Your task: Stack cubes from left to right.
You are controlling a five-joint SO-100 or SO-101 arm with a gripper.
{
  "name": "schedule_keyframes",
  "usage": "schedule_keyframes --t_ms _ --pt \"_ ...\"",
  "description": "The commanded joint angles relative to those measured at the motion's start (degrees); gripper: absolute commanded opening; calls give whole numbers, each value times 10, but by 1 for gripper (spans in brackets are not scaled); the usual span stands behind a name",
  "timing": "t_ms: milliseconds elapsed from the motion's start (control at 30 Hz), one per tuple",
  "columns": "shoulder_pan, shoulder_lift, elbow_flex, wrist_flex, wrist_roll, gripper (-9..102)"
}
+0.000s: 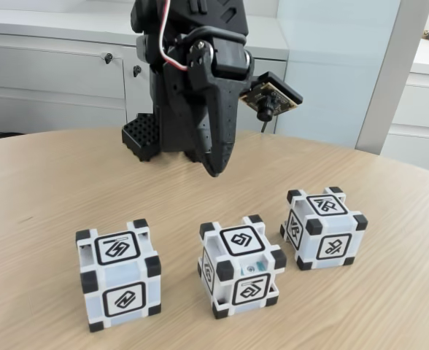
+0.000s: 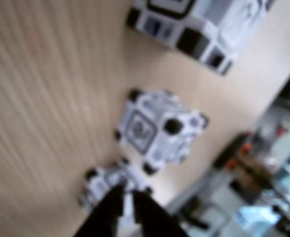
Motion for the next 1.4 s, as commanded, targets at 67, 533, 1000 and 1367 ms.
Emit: schedule_keyframes --t_ms 67,533,1000,1367 --pt "-4 3 -11 1 40 0" --pt "-4 3 -11 1 39 0" --pt "-5 3 -11 1 31 0" --pt "-4 4 -15 -1 30 0"
